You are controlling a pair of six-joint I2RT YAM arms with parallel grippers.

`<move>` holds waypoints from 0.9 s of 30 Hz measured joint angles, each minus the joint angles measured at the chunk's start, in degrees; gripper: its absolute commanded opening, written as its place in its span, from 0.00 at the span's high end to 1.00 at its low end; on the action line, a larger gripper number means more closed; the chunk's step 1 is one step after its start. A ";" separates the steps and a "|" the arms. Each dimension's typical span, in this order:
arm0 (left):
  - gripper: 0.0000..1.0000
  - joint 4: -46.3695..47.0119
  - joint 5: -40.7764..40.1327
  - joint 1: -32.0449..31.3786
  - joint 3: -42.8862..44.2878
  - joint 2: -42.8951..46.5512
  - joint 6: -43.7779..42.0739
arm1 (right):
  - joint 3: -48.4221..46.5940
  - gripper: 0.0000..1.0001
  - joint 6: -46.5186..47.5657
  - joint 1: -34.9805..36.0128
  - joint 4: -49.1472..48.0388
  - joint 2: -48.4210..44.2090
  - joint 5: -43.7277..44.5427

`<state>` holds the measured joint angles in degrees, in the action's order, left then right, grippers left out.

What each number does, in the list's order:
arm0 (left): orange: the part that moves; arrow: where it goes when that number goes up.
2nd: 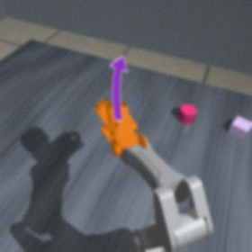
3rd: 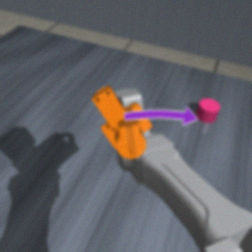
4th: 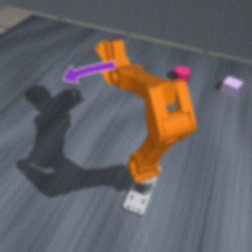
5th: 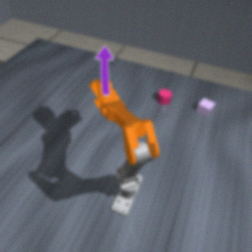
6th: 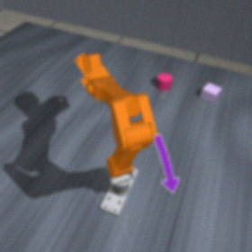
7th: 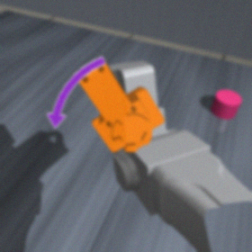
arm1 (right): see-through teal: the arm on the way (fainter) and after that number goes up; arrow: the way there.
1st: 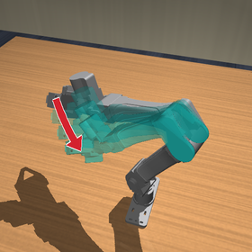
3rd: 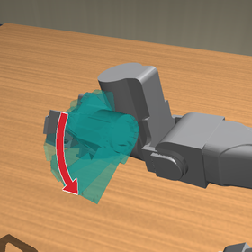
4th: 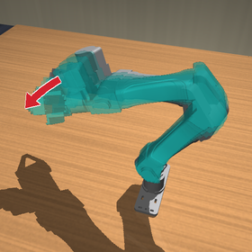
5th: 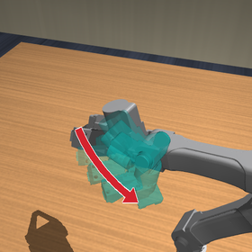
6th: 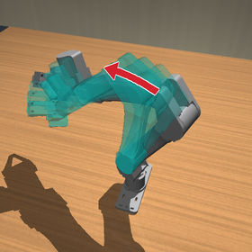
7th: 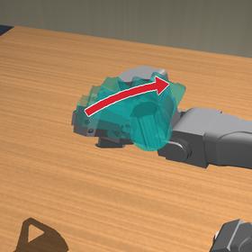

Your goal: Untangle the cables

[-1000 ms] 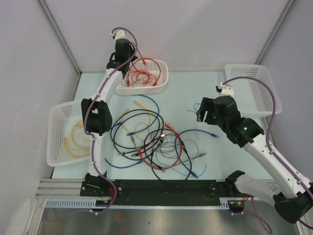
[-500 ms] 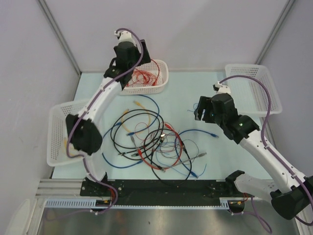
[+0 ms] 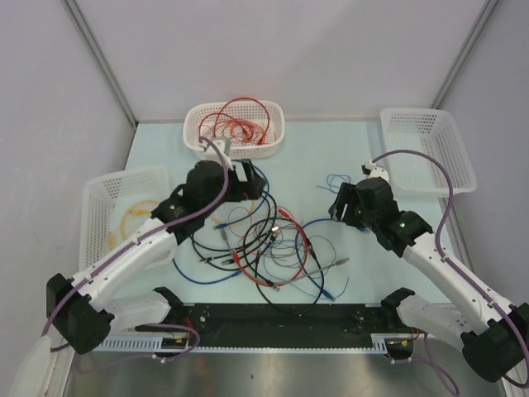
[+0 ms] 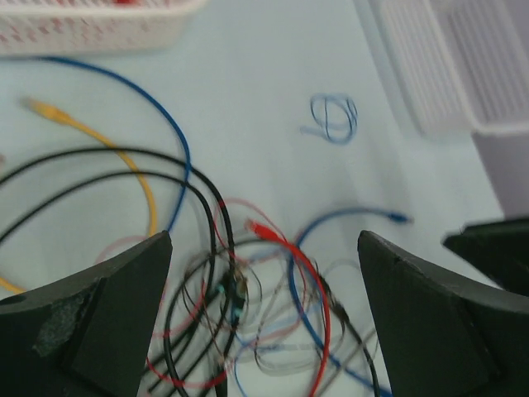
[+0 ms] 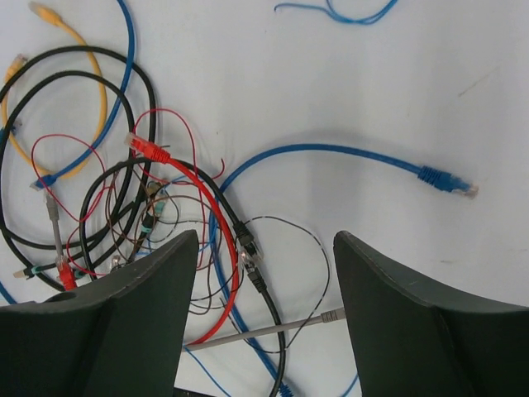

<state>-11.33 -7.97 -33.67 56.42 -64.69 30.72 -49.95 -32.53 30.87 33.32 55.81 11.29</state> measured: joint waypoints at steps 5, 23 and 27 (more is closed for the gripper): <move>0.00 -6.45 -4.17 -8.98 -4.79 6.56 3.48 | 5.97 0.38 -1.11 -0.04 -4.94 0.85 -4.28; 0.00 -13.49 -1.88 -8.74 -17.68 22.91 9.42 | -1.36 0.27 5.70 7.87 -27.61 31.54 -8.24; 0.00 -14.10 -1.33 -8.74 -18.38 23.02 9.49 | -3.04 0.27 6.51 9.11 -29.77 35.95 -7.98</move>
<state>-25.43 -9.30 -42.41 38.04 -41.67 40.21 -52.99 -26.02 39.99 3.55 91.77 3.31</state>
